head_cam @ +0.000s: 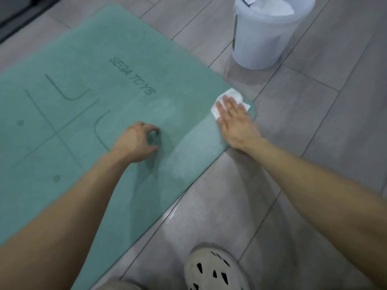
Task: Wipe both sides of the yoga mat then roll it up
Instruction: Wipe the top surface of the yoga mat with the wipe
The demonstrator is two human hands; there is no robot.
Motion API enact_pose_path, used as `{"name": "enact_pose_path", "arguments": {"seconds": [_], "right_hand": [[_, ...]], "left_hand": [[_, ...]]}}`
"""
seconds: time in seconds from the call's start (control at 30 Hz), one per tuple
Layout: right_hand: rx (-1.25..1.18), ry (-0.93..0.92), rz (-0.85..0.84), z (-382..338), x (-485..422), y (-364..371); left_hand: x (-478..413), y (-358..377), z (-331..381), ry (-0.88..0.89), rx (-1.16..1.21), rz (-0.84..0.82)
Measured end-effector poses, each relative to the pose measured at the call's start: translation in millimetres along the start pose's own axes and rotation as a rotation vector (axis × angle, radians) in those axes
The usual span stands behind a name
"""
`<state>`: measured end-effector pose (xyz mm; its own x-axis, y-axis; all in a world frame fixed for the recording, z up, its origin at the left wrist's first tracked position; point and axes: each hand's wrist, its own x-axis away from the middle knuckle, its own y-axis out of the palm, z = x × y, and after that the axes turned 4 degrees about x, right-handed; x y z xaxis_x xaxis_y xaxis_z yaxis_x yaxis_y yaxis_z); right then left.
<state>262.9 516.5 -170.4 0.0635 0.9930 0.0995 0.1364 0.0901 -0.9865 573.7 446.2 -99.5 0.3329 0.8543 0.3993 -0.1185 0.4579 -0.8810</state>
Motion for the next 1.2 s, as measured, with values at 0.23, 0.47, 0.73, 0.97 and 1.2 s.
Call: {"name": "enact_pose_path", "arguments": {"seconds": [0.23, 0.47, 0.73, 0.97, 1.2], "right_hand": [[-0.021, -0.542, 0.059, -134, 45, 21], [-0.012, -0.084, 0.062, -38, -25, 0], [-0.031, -0.523, 0.057, -156, 17, 18], [0.02, 0.01, 0.06, -24, -70, -4], [-0.037, -0.516, 0.008, -152, 0, 15]], "left_hand": [[-34, -4, -30, -0.11, 0.02, 0.112], [-51, 8, -45, -0.205, 0.042, 0.161], [-50, 25, -45, -0.215, 0.046, 0.298], [-48, 37, -65, -0.153, 0.017, 0.363], [-45, 43, -65, -0.151, 0.023, 0.396]]}}
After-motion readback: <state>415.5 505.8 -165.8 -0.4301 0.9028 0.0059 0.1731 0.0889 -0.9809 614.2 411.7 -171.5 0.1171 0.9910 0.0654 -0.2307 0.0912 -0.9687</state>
